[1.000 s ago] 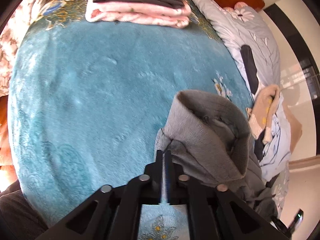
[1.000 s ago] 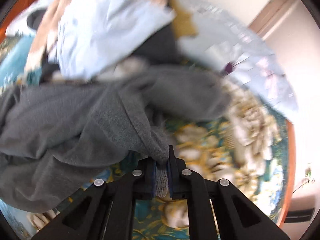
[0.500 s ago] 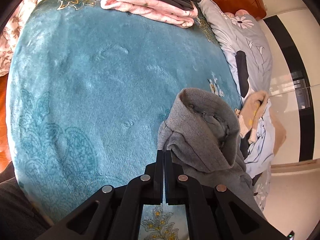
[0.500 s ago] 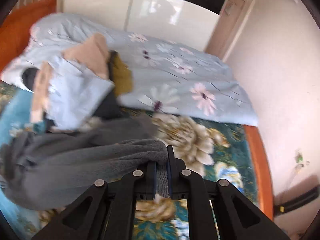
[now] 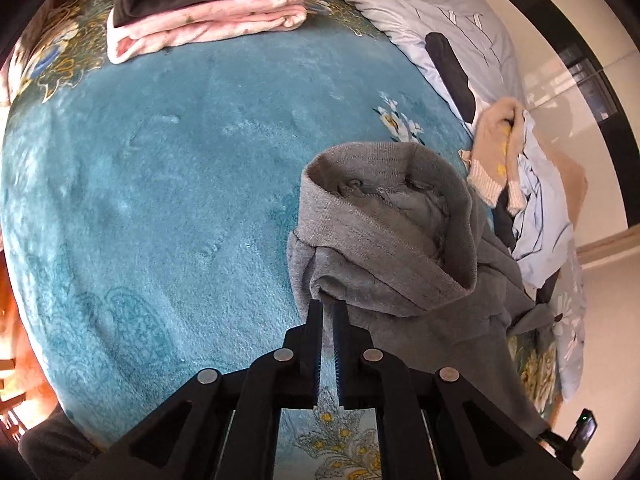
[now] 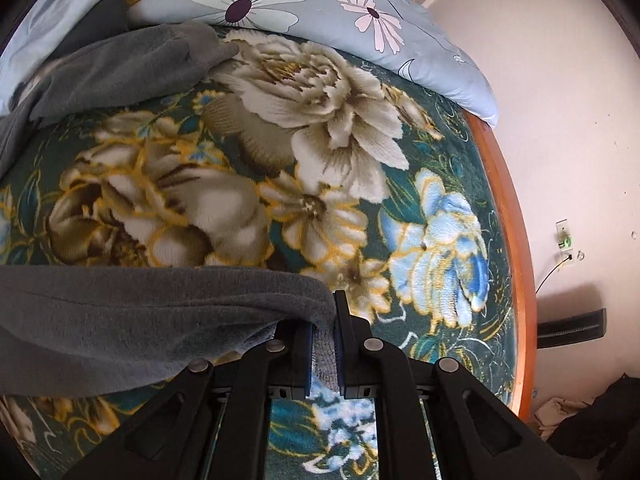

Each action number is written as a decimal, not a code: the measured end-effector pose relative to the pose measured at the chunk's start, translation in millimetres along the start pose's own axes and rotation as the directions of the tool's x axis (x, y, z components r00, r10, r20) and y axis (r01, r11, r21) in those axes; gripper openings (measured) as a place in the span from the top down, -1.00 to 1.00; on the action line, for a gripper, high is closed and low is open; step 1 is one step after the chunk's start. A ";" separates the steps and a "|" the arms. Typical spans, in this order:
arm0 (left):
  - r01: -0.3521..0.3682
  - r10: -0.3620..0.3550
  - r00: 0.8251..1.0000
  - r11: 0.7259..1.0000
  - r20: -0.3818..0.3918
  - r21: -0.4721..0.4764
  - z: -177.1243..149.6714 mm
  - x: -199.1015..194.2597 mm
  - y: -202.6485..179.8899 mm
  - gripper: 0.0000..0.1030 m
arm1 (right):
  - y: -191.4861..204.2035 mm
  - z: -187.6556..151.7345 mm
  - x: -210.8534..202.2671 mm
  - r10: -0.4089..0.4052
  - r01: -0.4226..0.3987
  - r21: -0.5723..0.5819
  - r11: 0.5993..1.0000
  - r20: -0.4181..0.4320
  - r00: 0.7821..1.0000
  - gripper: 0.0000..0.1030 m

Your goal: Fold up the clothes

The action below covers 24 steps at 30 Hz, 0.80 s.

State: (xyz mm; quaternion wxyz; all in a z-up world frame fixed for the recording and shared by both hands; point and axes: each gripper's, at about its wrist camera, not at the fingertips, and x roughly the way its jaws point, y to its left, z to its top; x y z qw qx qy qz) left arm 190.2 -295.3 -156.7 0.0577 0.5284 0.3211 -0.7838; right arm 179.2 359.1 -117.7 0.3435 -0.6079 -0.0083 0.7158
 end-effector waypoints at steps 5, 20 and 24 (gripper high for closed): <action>-0.048 0.049 0.998 0.997 -0.027 0.064 11.0 17.3 -9.0 0.48 | 20.2 24.6 -28.9 0.045 -0.045 -0.026 0.999 0.015 0.999 0.20; -0.086 0.096 0.993 0.986 -0.068 0.142 33.3 63.3 -22.8 -0.09 | 205.5 23.7 -91.3 0.436 -0.397 -0.339 0.853 0.044 0.899 -0.21; -0.059 0.068 0.995 0.990 -0.069 0.132 30.7 68.0 -22.3 0.02 | 280.4 17.7 -144.2 0.628 -0.541 -0.487 0.685 0.021 0.778 -0.21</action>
